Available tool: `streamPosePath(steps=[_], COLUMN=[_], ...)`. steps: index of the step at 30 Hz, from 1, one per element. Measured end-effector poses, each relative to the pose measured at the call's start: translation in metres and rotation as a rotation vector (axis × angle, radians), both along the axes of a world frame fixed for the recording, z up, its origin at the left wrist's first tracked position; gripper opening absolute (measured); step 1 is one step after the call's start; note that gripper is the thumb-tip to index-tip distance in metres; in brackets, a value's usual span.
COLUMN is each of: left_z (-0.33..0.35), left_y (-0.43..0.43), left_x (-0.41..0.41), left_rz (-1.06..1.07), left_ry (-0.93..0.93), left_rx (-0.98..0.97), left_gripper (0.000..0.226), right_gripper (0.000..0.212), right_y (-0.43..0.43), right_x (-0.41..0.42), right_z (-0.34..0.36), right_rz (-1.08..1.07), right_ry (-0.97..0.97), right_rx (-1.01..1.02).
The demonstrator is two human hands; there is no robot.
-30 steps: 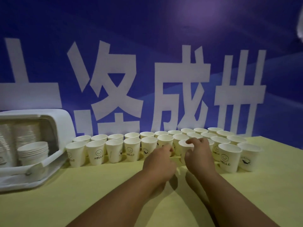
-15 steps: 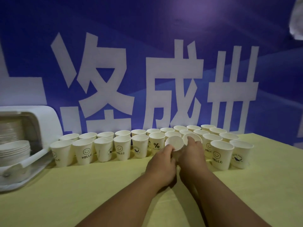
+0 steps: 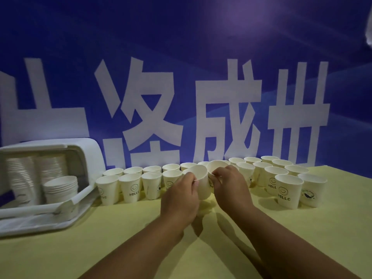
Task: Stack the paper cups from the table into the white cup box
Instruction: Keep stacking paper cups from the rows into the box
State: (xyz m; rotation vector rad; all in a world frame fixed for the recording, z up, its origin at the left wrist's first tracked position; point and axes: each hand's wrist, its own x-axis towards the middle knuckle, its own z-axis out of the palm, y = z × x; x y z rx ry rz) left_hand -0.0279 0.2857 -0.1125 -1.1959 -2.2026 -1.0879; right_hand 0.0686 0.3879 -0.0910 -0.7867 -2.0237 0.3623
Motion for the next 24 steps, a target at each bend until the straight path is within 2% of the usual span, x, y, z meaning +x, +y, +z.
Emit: streamPosePath(steps=[5, 12, 16, 24], left_z=[0.007, 0.013, 0.018, 0.016], left_y=[-0.061, -0.130, -0.161, -0.198], left_x=[-0.038, -0.092, -0.119, -0.162], left_rz=[0.065, 0.112, 0.152, 0.187], left_ry=[0.043, 0.098, 0.154, 0.208], left_rx=[0.015, 0.075, 0.111, 0.391], left_gripper=[0.015, 0.015, 0.015, 0.018], right_gripper=[0.023, 0.024, 0.015, 0.012], right_y=[-0.041, -0.101, -0.127, -0.166], right_x=[-0.027, -0.079, -0.110, -0.174], right_z=[0.016, 0.031, 0.032, 0.036], right_rz=[0.115, 0.254, 0.332, 0.420], right_ry=[-0.029, 0.040, 0.151, 0.386], right_rx=[0.045, 0.028, -0.001, -0.028])
